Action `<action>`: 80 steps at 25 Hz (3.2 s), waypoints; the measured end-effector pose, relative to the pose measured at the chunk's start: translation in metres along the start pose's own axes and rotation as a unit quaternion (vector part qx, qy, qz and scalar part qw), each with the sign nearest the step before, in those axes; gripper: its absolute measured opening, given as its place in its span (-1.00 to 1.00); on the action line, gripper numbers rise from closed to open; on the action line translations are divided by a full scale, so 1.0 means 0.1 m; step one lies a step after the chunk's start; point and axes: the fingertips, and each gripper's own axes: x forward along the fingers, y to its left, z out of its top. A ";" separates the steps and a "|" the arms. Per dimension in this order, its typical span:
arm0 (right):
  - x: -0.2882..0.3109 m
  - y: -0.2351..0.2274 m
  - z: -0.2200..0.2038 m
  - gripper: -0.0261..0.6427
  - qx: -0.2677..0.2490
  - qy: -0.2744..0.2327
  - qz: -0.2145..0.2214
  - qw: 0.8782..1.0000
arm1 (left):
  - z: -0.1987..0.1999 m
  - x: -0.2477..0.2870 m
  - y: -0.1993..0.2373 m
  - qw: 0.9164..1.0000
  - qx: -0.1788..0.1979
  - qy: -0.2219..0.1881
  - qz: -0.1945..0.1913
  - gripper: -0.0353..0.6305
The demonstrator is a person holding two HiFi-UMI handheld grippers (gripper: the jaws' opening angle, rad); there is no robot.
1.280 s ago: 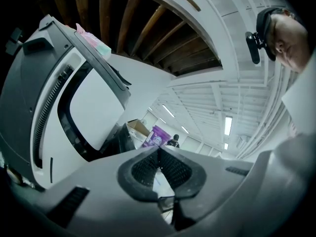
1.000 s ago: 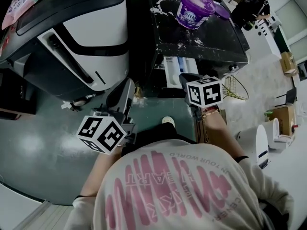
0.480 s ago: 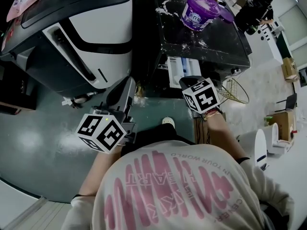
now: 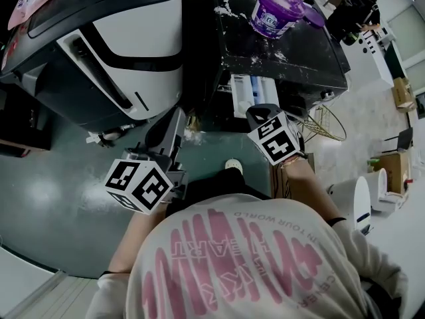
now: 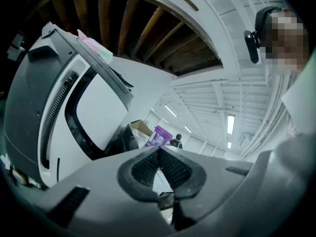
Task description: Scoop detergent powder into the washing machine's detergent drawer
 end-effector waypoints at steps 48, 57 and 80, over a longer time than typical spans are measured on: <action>-0.06 0.06 0.08 -0.94 -0.174 -0.078 -0.154 0.969 | -0.18 -0.28 -0.08 0.999 0.000 0.015 0.038 -0.89; -0.08 0.05 0.08 -0.91 -0.200 -0.080 -0.132 0.967 | -0.19 -0.27 -0.32 0.997 0.008 -0.007 0.071 -0.89; -0.72 -0.69 -0.22 -0.91 0.514 -0.279 0.136 0.800 | -0.41 -0.10 -0.92 0.987 0.062 -0.043 0.145 -0.89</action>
